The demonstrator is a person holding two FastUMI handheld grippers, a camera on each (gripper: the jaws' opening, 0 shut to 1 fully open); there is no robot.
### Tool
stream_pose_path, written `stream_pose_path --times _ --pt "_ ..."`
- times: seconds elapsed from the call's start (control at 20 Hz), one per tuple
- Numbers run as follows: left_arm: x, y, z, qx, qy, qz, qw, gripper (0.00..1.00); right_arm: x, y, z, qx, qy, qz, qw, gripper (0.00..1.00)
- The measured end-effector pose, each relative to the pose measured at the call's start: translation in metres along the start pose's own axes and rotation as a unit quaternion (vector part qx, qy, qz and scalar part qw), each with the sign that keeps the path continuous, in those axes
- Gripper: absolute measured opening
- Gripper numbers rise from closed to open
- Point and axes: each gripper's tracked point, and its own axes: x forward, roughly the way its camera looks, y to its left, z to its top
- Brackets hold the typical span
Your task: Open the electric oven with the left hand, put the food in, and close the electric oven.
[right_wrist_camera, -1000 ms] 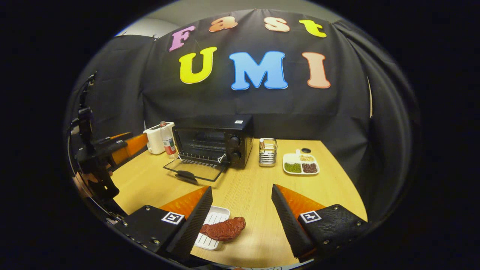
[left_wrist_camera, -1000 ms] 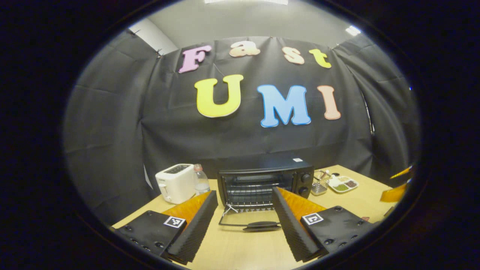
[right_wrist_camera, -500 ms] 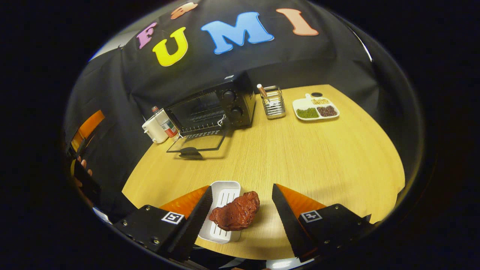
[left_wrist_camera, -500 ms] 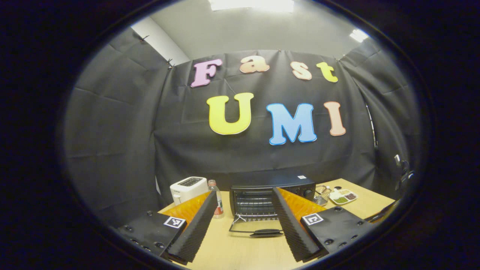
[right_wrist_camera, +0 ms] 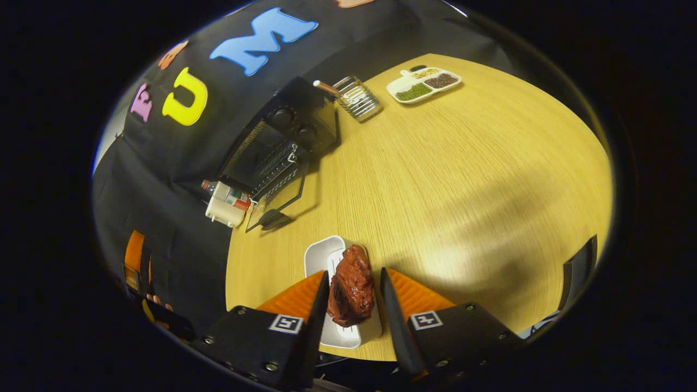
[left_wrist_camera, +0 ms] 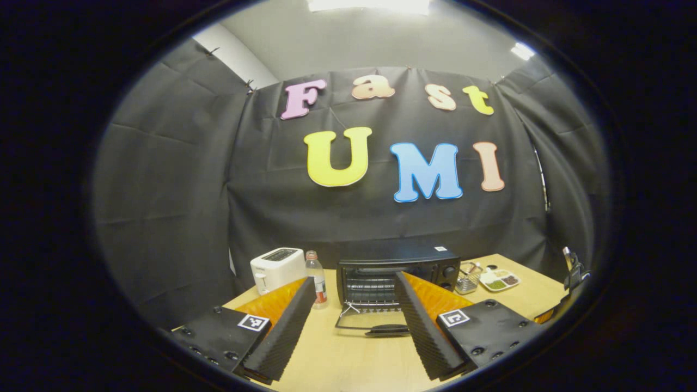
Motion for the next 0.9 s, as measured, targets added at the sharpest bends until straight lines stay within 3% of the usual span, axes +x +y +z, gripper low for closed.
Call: stream_pose_path --times 0.1,0.2,0.25,0.35,0.4,0.65,0.9 --pt "0.002 0.001 -0.002 -0.003 0.001 -0.001 1.000 1.00 0.000 0.006 -0.004 0.022 0.006 0.017 1.000 0.55" --pt "0.005 0.003 -0.004 -0.002 0.001 0.001 1.000 1.00 0.016 0.002 -0.004 0.035 -0.007 0.009 0.999 0.55" --pt "0.006 0.005 -0.004 -0.003 0.001 0.001 1.000 1.00 0.000 0.004 0.000 0.045 -0.003 0.010 0.999 0.26" --pt "0.007 0.006 -0.004 -0.006 0.002 0.002 1.000 1.00 -0.006 0.014 0.005 0.065 -0.016 0.022 0.997 0.25" --pt "0.008 0.006 -0.006 -0.008 0.004 0.001 1.000 1.00 -0.004 0.012 0.005 0.070 -0.013 0.022 0.997 0.12" --pt "0.015 0.015 -0.002 -0.006 -0.001 -0.001 1.000 1.00 -0.021 0.029 0.025 0.053 -0.039 0.027 0.997 0.12" --pt "0.026 0.022 -0.003 -0.006 -0.003 -0.007 1.000 0.97 -0.027 0.072 0.058 0.045 -0.070 0.061 0.995 0.12"
